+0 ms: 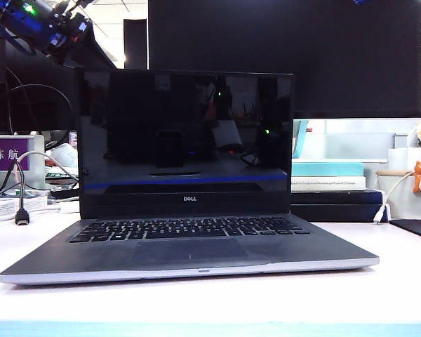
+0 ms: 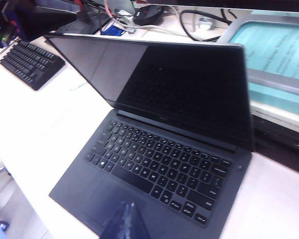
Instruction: Close the lid of the gray laptop.
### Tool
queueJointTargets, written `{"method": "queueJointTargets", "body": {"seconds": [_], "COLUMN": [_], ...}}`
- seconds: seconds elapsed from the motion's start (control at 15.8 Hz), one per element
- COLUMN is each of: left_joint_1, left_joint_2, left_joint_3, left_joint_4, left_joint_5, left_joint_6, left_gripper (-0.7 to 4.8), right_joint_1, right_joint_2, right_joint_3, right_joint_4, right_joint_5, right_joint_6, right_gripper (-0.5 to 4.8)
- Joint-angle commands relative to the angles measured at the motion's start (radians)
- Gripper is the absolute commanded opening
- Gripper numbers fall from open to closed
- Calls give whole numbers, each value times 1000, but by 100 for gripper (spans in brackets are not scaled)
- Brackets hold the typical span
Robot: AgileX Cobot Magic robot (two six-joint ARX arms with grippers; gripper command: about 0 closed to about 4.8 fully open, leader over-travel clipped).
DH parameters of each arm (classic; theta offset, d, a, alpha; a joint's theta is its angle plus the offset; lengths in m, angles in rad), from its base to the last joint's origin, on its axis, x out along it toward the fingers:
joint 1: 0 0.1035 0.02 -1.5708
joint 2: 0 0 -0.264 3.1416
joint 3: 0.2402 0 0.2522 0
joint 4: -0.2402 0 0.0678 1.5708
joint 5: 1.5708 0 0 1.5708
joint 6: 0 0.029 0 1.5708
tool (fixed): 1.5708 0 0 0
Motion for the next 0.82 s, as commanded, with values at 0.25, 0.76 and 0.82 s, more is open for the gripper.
{"method": "queueJointTargets", "body": {"seconds": [0.25, 0.76, 0.82], "left_joint_1": [-63, -221, -225], "left_joint_2": [4, 2, 2], "left_joint_3": [0, -2, -2], "left_joint_4": [-218, -518, -522], "left_joint_5": [-15, -68, -64], "left_joint_6": [126, 194, 192], "left_gripper": [120, 120, 120], "right_joint_1": [0, -1, -1], "right_joint_2": [-2, -2, -2], "right_joint_3": [6, 4, 4], "right_joint_4": [10, -9, -9], "right_joint_5": [-2, 2, 2], "right_joint_6": [-3, -4, -7], "right_gripper": [-6, -6, -6]}}
